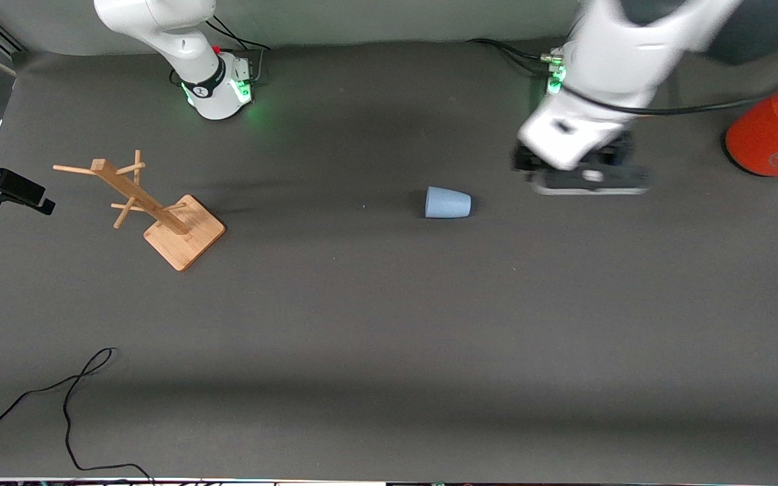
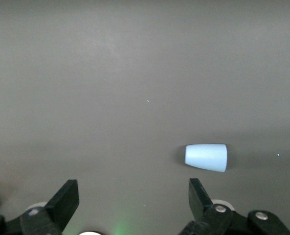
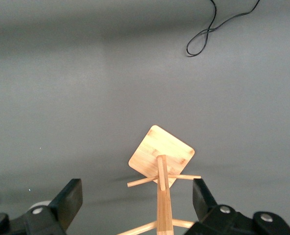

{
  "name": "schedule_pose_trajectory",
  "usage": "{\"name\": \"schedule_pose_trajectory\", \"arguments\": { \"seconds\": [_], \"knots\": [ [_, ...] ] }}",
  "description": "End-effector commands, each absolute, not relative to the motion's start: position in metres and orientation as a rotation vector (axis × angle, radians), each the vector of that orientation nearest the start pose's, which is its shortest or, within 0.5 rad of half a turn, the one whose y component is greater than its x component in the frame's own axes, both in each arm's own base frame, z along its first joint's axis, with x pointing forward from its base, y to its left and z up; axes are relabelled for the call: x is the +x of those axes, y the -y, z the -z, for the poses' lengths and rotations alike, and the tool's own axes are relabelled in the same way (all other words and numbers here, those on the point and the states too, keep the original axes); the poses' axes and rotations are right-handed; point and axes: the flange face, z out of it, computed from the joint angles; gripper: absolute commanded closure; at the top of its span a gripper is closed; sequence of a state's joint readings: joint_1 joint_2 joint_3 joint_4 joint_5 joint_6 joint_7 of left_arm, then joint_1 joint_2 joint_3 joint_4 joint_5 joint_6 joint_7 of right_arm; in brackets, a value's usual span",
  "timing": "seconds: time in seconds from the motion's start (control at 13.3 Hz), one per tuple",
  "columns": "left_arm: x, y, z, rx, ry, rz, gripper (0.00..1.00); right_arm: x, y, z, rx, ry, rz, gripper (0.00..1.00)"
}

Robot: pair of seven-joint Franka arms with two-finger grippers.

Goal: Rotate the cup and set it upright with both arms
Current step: 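Withdraw the right gripper while the left gripper reaches toward the cup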

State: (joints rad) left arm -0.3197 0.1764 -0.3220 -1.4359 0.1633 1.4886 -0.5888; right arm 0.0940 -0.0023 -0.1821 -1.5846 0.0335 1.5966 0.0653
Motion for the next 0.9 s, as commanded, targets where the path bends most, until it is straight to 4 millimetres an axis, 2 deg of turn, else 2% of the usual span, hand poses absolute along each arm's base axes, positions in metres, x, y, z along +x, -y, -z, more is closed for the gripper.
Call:
{"name": "schedule_pose_trajectory", "arguments": {
  "seconds": [0.0, 0.08, 0.15, 0.23, 0.3, 0.38, 0.45, 0.53, 0.83],
  "knots": [
    [0.466, 0.413, -0.546, -2.858, -0.076, 0.01, 0.0, 0.548, 0.042, -0.628, -3.117, -0.192, 0.06, 0.0],
    [0.452, 0.44, -0.525, -2.817, -0.109, 0.036, 0.0, 0.548, 0.043, -0.627, -3.118, -0.195, 0.06, 0.0],
    [0.436, 0.469, -0.493, -2.773, -0.12, 0.021, 0.0, 0.548, 0.042, -0.627, -3.118, -0.19, 0.06, 0.0],
    [0.425, 0.49, -0.471, -2.742, -0.132, 0.031, 0.0, 0.548, 0.043, -0.627, -3.12, -0.166, 0.06, 0.0],
    [0.424, 0.499, -0.447, -2.719, -0.107, 0.009, 0.0, 0.549, 0.044, -0.626, -3.122, -0.135, 0.058, 0.0],
    [0.42, 0.507, -0.432, -2.698, -0.134, 0.005, 0.0, 0.548, 0.053, -0.625, -3.122, -0.151, 0.056, 0.0],
    [0.405, 0.524, -0.403, -2.655, -0.183, -0.008, 0.0, 0.548, 0.057, -0.626, -3.12, -0.163, 0.059, 0.0],
    [0.388, 0.541, -0.378, -2.605, -0.236, 0.003, 0.0, 0.548, 0.051, -0.626, -3.123, -0.152, 0.059, 0.0],
    [0.366, 0.561, -0.292, -2.504, -0.231, 0.007, 0.02, 0.548, 0.046, -0.626, -3.123, -0.159, 0.056, 0.0]
  ]
}}
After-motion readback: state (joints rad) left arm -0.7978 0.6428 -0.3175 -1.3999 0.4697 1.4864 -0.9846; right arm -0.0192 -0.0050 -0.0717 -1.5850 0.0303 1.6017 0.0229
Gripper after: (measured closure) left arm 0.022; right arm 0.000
